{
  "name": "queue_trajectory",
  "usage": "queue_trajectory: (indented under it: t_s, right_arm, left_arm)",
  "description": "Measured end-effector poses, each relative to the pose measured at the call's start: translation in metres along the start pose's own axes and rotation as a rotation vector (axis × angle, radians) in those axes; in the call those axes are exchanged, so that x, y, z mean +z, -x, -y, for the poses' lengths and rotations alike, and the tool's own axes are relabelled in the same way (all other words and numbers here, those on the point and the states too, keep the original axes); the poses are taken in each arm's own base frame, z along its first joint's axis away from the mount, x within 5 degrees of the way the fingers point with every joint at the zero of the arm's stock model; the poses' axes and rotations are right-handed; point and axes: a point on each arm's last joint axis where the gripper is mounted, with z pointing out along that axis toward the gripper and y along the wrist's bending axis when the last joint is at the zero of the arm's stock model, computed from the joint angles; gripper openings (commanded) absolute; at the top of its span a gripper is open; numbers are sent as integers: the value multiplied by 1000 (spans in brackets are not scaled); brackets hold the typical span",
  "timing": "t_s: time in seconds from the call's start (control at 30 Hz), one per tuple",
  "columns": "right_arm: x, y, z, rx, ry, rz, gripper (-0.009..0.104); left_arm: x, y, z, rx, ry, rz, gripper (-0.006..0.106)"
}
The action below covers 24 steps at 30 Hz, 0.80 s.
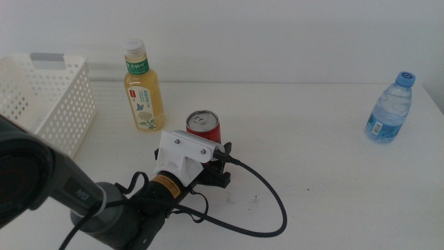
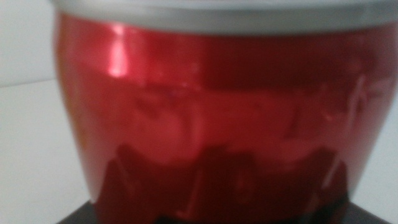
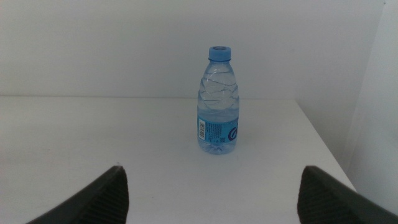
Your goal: Use arms to grab the bottles and put them into the dustbin to the left of the table.
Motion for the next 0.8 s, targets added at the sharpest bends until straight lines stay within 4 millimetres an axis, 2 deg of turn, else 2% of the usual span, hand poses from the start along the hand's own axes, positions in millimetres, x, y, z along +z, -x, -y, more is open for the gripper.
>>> queue_trajectory:
  t_s: [0.13, 0.17, 0.33, 0.57, 0.67, 0.8]
  right_arm:
    - [0, 0, 0, 0, 0, 0, 92]
    - [0, 0, 0, 0, 0, 0, 92]
    - [0, 0, 0, 0, 0, 0, 92]
    - [0, 0, 0, 0, 0, 0, 92]
    - [0, 0, 0, 0, 0, 0, 92]
    - [0, 0, 0, 0, 0, 0, 92]
  left_arm:
    - [-3, 10, 1, 2, 7, -77, 2]
    - [-5, 14, 2, 1, 11, -111, -2]
    - [-16, 47, 7, -7, 29, -337, -2]
    - [-14, 132, 15, 84, 39, -608, -2]
    - [-12, 171, -5, 119, 50, -680, -2]
    - [-22, 232, -54, 125, 76, -721, -2]
